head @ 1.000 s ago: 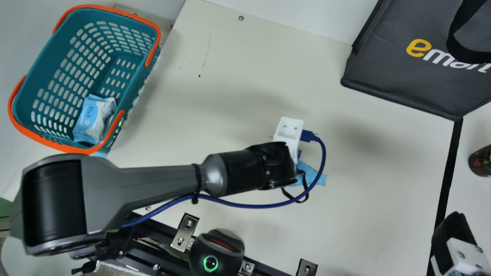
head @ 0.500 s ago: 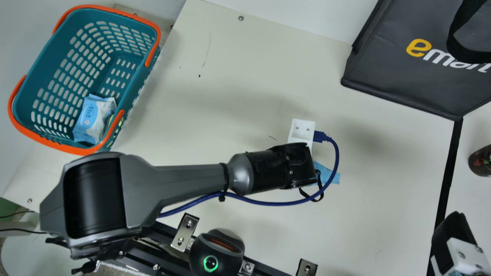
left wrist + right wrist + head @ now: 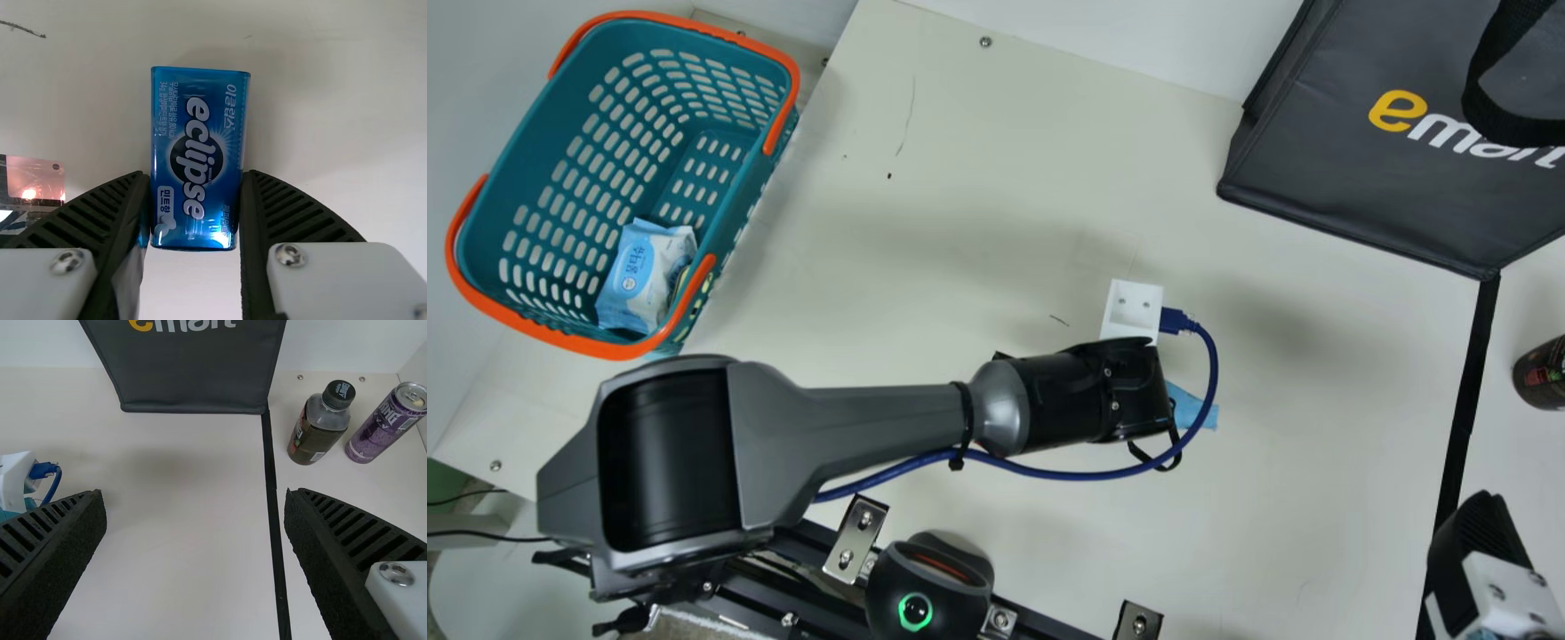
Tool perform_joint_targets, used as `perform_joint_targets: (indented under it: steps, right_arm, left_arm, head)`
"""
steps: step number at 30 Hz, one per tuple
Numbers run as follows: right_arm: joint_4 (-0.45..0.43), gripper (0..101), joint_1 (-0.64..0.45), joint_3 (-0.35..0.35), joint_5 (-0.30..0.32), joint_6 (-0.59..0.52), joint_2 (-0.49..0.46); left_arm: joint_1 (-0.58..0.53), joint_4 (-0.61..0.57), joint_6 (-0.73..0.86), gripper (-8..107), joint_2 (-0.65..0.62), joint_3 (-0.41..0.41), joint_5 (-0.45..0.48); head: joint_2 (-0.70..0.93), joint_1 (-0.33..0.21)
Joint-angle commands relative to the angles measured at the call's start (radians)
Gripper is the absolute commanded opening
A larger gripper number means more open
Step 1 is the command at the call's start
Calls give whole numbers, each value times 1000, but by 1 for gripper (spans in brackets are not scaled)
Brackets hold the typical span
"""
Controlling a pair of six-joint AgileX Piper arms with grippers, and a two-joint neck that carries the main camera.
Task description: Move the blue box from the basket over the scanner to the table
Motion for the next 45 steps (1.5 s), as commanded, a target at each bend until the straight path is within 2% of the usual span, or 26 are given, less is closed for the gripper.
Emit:
perform_joint_targets:
  steps: [1,8,14,21,26,37,45]
  right_arm:
    - [0,95,0,0,0,0,0]
    - [0,95,0,0,1,0,0]
    - [0,95,0,0,1,0,0]
    - [0,95,0,0,1,0,0]
    - [0,95,0,0,1,0,0]
    - [0,95,0,0,1,0,0]
    - [0,95,0,0,1,0,0]
  left_arm:
    - [1,-6,7,49,1,-1,-3]
    - [14,-49,44,72,-14,12,-37]
    - [44,-136,147,90,-90,63,-101]
    - [107,-298,393,90,-249,169,-152]
    - [180,-416,600,90,-386,255,-139]
    - [434,-579,952,90,-666,420,-23]
    - [658,-618,1122,90,-812,486,81]
  head:
    - [4,-30]
    - [4,-30]
    - [4,-30]
    - [4,-30]
    - [4,-30]
    - [4,-30]
    - [4,-30]
